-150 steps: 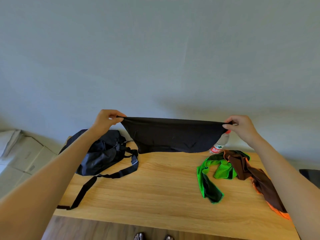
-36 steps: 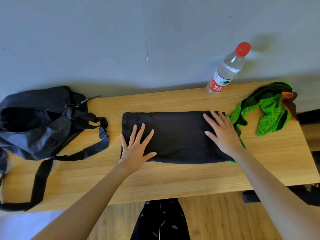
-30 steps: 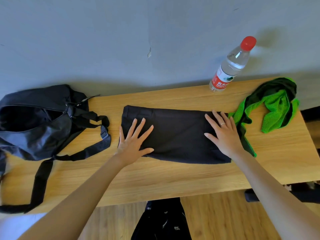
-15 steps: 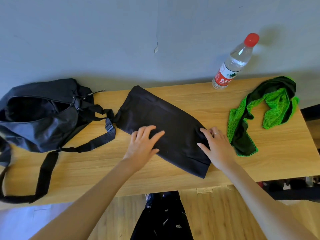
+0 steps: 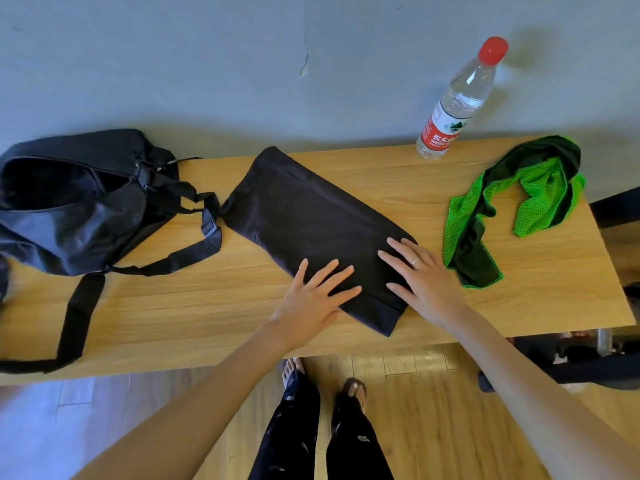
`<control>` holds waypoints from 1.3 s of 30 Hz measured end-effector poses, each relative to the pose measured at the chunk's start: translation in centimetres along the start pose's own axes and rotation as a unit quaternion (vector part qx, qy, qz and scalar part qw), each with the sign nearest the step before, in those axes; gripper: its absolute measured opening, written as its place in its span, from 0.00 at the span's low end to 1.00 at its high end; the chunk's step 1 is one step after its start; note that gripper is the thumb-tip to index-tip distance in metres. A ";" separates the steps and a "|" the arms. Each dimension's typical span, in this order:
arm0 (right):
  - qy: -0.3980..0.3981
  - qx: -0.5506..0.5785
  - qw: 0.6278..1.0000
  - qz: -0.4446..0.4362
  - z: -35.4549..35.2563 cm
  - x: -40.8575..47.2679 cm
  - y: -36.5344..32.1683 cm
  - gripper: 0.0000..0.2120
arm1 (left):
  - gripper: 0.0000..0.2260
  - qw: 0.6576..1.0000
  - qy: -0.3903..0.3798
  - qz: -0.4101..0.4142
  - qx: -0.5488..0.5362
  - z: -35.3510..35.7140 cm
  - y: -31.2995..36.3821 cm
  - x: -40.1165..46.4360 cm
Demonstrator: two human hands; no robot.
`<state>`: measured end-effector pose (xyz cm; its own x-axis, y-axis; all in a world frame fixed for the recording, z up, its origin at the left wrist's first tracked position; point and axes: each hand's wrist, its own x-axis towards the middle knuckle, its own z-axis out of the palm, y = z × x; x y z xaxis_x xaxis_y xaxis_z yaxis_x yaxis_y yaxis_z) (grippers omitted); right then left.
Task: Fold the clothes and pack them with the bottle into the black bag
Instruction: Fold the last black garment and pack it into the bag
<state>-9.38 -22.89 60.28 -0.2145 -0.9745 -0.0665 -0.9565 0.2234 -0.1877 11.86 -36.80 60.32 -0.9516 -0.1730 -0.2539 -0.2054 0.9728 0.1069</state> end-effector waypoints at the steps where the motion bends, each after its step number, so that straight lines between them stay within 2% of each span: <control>1: 0.000 -0.006 1.000 -0.003 0.1 -0.2 -0.1 0.25 | 0.24 1.000 0.004 0.000 0.007 0.0 0.0 -0.3; 9: -0.038 -0.010 0.998 -0.046 0.7 -3.8 -1.6 0.33 | 0.23 0.997 0.015 -0.062 0.048 1.0 1.2 -4.1; 16: -0.069 -0.005 0.995 -0.078 0.9 -6.4 -2.9 0.39 | 0.34 0.994 0.024 -0.109 -0.006 3.2 3.9 -7.5; 19: -0.063 -0.030 0.994 -0.083 1.2 -6.9 -3.3 0.43 | 0.41 0.995 0.027 -0.090 0.026 3.5 5.8 -7.9; 21: -0.052 -0.034 0.995 -0.084 1.5 -7.4 -3.6 0.44 | 0.42 0.994 0.044 -0.086 0.049 3.8 7.0 -7.6; 27: -0.008 -0.014 0.996 -0.085 1.9 -8.5 -3.4 0.37 | 0.43 0.987 0.103 -0.117 0.039 5.0 8.0 -7.3; 31: -0.005 0.000 0.997 -0.080 1.8 -9.0 -3.5 0.31 | 0.50 0.988 0.100 -0.108 0.037 5.1 7.5 -7.5; 35: 0.001 0.006 0.997 -0.082 2.0 -9.2 -3.3 0.31 | 0.56 0.991 0.081 -0.095 0.053 5.4 7.1 -8.1; 37: 0.006 0.005 0.996 -0.088 2.1 -9.2 -3.2 0.30 | 0.55 0.990 0.081 -0.099 0.058 5.4 6.8 -8.0; 39: 0.012 0.008 0.996 -0.092 2.1 -9.4 -3.1 0.27 | 0.50 0.988 0.108 -0.098 0.043 5.2 6.7 -7.5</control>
<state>-3.99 -14.41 59.43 -0.0417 -0.9991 -0.0066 -0.9769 0.0422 -0.2097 18.80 -28.18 57.95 -0.9237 -0.3801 -0.0485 -0.3802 0.9249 -0.0088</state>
